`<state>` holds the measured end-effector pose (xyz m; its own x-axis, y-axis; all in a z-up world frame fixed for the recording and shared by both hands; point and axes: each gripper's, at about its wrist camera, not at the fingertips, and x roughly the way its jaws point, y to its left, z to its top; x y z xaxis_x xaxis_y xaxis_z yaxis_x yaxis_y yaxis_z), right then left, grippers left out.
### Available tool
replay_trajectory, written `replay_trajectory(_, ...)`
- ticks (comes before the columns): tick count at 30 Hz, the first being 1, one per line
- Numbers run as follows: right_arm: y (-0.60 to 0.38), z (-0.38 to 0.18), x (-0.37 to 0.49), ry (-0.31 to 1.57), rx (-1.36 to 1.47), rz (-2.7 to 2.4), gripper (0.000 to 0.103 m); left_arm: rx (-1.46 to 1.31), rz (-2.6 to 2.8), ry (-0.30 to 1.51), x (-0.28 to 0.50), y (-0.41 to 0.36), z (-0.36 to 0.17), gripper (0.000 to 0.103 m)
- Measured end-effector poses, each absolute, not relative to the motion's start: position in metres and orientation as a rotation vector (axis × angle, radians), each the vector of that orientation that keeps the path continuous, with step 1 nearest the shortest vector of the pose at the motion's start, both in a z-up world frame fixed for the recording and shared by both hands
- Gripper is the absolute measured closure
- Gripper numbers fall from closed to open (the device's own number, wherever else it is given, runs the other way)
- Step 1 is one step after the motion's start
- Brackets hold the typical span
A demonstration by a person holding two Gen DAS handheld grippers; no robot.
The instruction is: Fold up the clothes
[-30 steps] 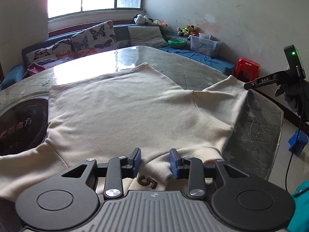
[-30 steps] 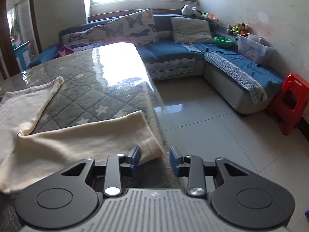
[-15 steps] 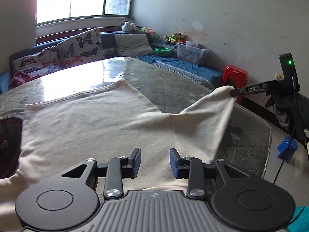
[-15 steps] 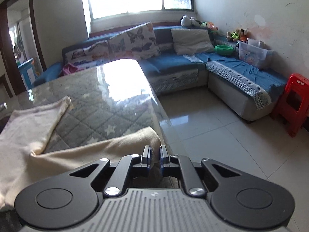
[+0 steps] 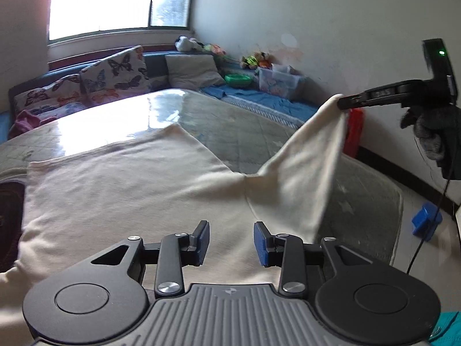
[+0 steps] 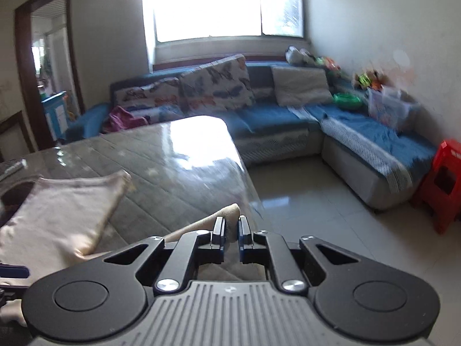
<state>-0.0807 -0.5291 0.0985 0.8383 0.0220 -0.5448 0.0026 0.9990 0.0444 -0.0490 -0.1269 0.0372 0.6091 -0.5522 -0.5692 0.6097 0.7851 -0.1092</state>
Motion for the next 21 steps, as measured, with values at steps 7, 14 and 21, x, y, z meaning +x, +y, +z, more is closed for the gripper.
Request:
replay_trajectory(7, -0.451, 0.158, -0.072, 0.490, -0.093, 0.226, 0.095, 0.005, -0.548, 0.608, -0.049, -0.074, 0.042, 0.064)
replay_trajectory(14, -0.342, 0.164, -0.057, 0.504, -0.213, 0.481, 0.095, -0.064, -0.470, 0.617, -0.062, -0.035, 0.032, 0.062)
replay_trajectory(21, -0.249, 0.128, -0.044, 0.606, -0.276, 0.679, 0.095, -0.117, -0.424, 0.614, -0.074, -0.010, 0.028, 0.062)
